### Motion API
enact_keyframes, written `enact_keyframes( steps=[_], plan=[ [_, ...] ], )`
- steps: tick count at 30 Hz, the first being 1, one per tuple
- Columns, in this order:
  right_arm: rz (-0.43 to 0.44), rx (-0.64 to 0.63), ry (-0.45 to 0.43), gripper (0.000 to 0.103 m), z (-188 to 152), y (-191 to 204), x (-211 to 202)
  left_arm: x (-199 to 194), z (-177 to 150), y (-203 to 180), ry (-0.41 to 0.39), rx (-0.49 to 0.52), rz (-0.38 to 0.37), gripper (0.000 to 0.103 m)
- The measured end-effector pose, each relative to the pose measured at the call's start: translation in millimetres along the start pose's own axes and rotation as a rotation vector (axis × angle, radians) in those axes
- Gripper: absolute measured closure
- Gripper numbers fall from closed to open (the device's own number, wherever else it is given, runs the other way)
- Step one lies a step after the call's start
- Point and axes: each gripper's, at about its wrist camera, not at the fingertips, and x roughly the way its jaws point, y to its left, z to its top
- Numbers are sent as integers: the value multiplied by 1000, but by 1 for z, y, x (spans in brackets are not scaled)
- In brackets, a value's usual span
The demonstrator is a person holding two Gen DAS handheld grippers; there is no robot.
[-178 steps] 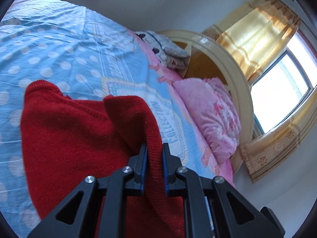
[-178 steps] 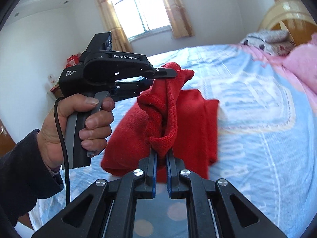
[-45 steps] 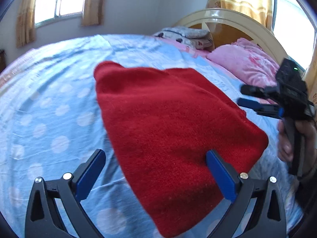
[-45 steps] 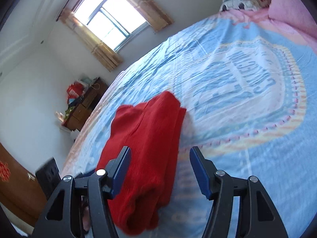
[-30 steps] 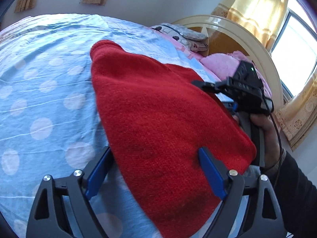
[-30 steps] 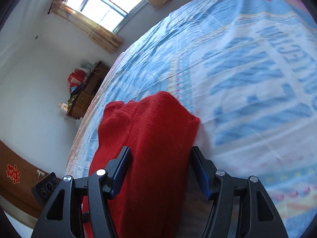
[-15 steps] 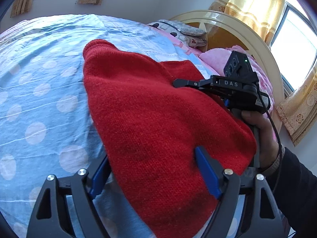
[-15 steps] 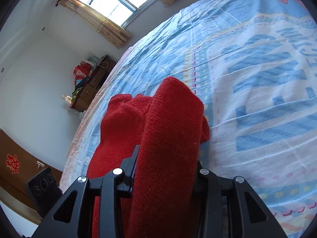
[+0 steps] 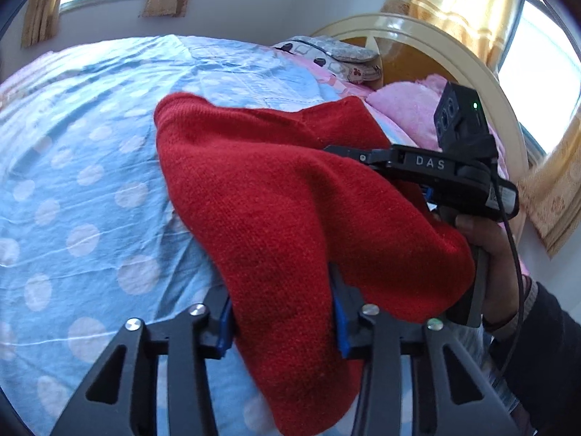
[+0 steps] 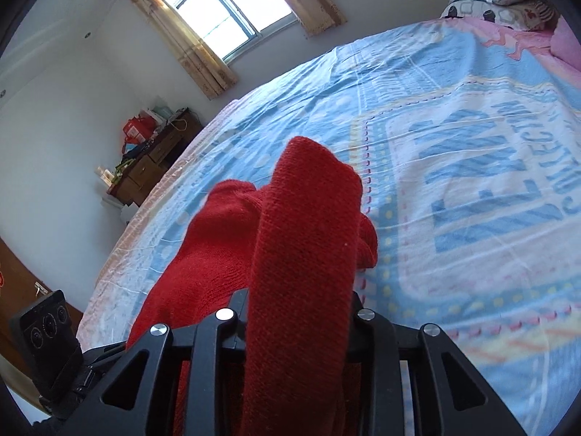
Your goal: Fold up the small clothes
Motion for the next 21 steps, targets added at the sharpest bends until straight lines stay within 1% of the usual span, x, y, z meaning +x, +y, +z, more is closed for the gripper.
enact_keyframes(
  steps=[4, 7, 12, 18, 21],
  plan=[
    [24, 10, -28, 73, -12, 9, -20, -13, -6, -8, 3, 25, 19, 61],
    [55, 25, -40, 73, -24, 19, -31, -27, -15, -10, -1, 24, 9, 61],
    [98, 41, -45, 73, -47, 36, -46, -50, -30, -10, 7, 13, 15, 61],
    [157, 26, -51, 73, -67, 64, -55, -80, -48, -10, -3, 16, 46, 62],
    [177, 13, -52, 73, -72, 81, -54, -93, -53, -9, -15, 18, 65, 62]
  ],
)
